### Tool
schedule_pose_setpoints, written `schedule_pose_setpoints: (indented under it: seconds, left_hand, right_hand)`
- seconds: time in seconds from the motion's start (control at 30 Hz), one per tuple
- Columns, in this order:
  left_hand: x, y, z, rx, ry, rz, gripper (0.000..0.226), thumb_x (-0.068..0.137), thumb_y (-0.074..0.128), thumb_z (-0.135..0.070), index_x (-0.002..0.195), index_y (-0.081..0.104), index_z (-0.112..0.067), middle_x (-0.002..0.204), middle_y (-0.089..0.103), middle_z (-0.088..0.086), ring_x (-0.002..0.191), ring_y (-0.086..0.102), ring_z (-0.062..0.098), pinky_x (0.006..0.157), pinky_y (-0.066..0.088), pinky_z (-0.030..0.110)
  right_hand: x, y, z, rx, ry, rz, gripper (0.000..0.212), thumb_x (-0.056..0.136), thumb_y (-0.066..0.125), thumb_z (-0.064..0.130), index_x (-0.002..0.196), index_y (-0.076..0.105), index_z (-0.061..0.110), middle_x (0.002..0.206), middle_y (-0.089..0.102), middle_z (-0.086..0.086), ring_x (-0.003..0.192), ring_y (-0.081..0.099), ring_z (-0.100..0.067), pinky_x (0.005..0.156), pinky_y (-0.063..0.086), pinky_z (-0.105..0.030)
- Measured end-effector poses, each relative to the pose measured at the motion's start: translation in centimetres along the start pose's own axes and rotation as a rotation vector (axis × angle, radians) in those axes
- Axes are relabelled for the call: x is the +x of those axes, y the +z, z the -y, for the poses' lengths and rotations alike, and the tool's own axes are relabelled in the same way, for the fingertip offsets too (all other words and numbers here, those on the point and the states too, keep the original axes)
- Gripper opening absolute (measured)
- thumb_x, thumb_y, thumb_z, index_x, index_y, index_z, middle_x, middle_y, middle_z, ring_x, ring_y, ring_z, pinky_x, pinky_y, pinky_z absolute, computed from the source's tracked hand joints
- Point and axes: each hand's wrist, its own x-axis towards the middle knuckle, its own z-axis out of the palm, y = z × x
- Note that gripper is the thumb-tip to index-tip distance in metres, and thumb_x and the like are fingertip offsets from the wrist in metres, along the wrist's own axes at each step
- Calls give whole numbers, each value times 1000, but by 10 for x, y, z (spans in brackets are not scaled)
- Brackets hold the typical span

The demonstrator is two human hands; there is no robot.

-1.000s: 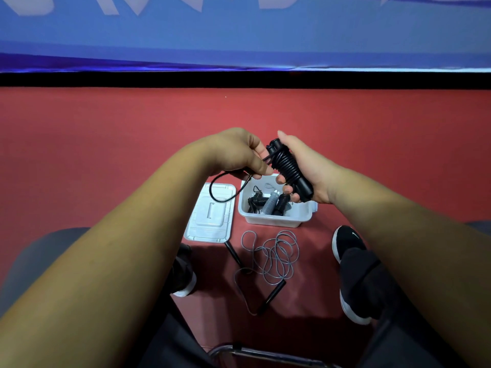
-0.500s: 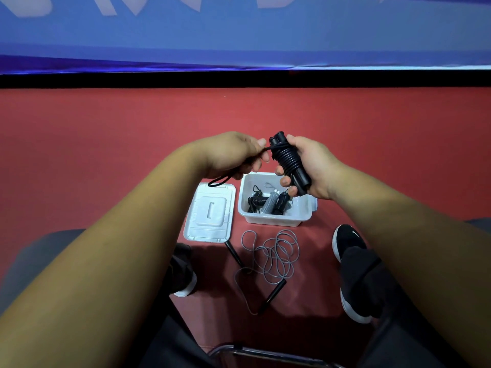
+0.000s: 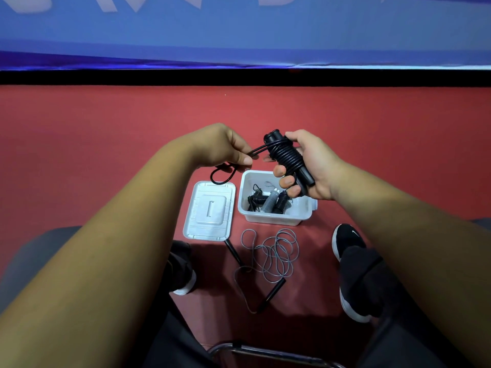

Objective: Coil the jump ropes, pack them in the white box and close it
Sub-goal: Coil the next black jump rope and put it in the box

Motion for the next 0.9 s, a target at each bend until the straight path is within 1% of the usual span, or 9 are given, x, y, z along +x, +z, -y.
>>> schedule_pose_setpoints:
  seconds: [0.1,0.17,0.37,0.47,0.53,0.6,0.73,0.83,0.9]
  left_hand:
    - [0,1,1,-11,2,2,14,91,80,-14,104,81,-18,91,81,6,81,74,12,81,64,34]
    - [1,3,2,-39,-6,21,12,92,79,-12,103,81,-17,92,80,9,81,75,13,79,64,35]
    - [3,6,2,-76,-23,42,15,90,79,-6,103,79,-12,90,77,6,84,76,14,85,65,44]
    - [4,10,2,-58,-30,58,19,89,79,-4,105,79,-13,97,78,11,85,76,14,86,64,46]
    - [5,13,2,-69,-35,75,21,87,79,0,104,79,-13,92,77,8,82,74,13,87,64,46]
    - [4,16,2,-101,-37,102,24,86,78,3,102,79,-15,85,75,2,79,73,12,86,64,45]
    - [3,18,-2,-154,-2,143,27,86,76,6,98,79,-18,92,74,5,83,72,18,77,63,35]
    - [1,18,-6,-172,32,111,35,86,70,14,91,77,-20,77,73,-2,71,69,14,68,60,31]
    - [0,17,-8,-147,57,102,40,83,62,19,97,75,-16,73,71,-5,64,64,9,58,53,24]
  right_hand:
    - [-1,0,1,-10,17,28,70,98,43,64,122,67,3,72,47,-2,57,35,-17,51,23,-25]
    - [-2,1,1,-18,22,42,72,96,46,65,120,68,1,72,47,-2,57,36,-18,52,22,-26]
    - [-8,8,2,-44,74,100,80,90,53,81,116,63,6,70,43,0,51,35,-15,45,26,-23]
    - [-11,6,1,-45,139,170,81,91,55,76,119,71,2,70,42,2,49,34,-13,46,22,-23]
    - [-14,5,0,-31,196,238,82,91,57,72,122,75,-1,69,40,3,48,33,-12,47,19,-23]
    - [-17,6,-2,-29,237,308,84,89,58,70,129,72,-2,67,38,4,46,31,-11,48,18,-24]
    - [-21,11,-6,-9,267,427,84,88,59,65,143,63,1,63,34,5,48,23,-11,47,17,-24]
    - [-22,16,-6,27,259,484,76,94,51,62,148,60,9,61,36,5,48,22,-12,48,18,-25]
    - [-22,17,-8,33,254,516,70,97,47,59,151,58,16,60,38,4,48,23,-12,48,19,-25]
